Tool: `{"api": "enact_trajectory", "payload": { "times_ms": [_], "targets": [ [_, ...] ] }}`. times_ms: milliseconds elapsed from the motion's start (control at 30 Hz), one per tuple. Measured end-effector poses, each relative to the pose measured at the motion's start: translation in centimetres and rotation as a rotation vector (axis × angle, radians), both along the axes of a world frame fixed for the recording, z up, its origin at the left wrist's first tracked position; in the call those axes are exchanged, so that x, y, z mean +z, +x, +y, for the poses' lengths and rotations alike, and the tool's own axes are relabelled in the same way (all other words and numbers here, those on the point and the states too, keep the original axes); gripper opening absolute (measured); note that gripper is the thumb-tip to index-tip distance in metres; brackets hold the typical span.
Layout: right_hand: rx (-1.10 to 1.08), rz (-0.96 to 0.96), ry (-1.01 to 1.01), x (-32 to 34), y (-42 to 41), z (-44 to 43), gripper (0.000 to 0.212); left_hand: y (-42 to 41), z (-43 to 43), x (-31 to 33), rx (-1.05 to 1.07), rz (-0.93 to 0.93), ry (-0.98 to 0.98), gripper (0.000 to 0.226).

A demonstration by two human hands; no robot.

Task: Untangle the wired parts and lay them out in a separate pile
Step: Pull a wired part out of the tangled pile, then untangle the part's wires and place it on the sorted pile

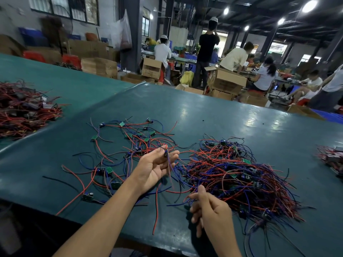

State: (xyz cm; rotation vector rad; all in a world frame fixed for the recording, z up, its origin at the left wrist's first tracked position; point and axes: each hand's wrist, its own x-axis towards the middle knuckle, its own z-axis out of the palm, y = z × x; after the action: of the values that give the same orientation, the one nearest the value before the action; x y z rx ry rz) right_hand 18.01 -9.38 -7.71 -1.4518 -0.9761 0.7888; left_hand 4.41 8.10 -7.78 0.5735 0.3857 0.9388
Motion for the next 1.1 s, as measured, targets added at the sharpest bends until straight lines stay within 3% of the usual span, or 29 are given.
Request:
{"api": "enact_trajectory", "payload": {
  "times_ms": [233,333,533,900,1100],
  "targets": [
    [0.005,0.202,0.024,-0.1,0.5,-0.1,0.055,-0.3,-0.1,0.3,-0.057,-0.093,-0.033,0.041],
    [0.004,0.181,0.018,-0.1,0.5,-0.1,0.05,-0.2,-0.1,0.1,-0.062,-0.084,-0.022,0.049],
    [0.013,0.115,0.03,-0.1,0.5,-0.3,0.043,-0.2,0.1,-0.1,-0.066,-0.061,0.035,0.041],
    [0.024,-0.008,0.067,-0.3,0.3,-0.1,0.033,-0.5,-0.6,0.6,-0.034,0.092,0.129,0.072],
    [0.086,-0.03,0.199,1.2,-1.8,-1.2,0.027,-0.8,-0.6,1.1,-0.023,0.1,0.174,0.103]
  ]
}}
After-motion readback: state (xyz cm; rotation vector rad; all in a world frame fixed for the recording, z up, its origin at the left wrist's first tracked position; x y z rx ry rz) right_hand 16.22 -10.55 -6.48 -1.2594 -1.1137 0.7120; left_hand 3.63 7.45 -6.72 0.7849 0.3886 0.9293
